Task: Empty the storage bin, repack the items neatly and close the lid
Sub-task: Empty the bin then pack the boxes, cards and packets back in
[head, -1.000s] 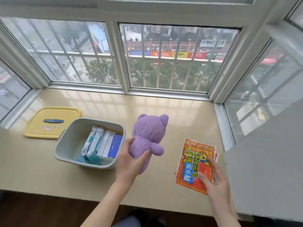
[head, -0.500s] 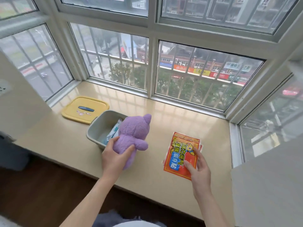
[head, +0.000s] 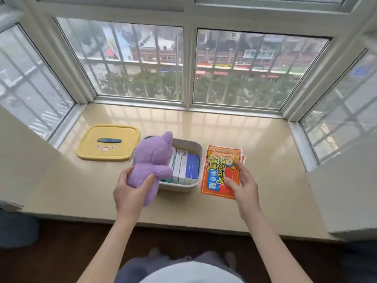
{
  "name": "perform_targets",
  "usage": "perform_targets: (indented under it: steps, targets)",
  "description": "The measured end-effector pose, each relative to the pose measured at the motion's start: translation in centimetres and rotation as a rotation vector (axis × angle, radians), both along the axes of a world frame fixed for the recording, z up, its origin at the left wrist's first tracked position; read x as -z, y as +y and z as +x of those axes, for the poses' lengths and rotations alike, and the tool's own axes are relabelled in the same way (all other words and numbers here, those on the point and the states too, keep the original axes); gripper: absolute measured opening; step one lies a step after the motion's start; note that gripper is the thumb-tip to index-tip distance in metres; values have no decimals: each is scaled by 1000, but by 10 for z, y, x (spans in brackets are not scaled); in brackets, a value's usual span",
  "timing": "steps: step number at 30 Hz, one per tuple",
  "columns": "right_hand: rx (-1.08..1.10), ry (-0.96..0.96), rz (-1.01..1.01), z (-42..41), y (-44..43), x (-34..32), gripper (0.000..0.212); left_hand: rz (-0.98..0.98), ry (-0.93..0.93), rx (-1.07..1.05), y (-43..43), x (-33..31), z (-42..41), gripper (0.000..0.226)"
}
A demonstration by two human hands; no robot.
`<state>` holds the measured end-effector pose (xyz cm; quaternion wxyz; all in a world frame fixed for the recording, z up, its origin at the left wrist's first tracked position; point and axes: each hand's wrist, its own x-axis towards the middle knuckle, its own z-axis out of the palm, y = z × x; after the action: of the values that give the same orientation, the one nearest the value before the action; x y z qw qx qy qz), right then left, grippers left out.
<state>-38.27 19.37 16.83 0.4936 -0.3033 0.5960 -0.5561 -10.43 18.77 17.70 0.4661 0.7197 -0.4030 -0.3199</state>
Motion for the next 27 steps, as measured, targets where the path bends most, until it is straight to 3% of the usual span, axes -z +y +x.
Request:
perform_targets:
  steps: [6, 11, 18, 27]
  targets:
    - [125, -6, 13, 75, 12, 0, 55, 47, -25, 11, -11, -1, 104, 51]
    - [209, 8, 62, 96, 23, 4, 56, 91, -1, 31, -26, 7, 143, 49]
    - [225, 60, 139, 99, 9, 16, 55, 159, 89, 34, -46, 31, 142, 43]
    - [93, 85, 195, 95, -77, 55, 58, 242, 33, 14, -94, 52, 113, 44]
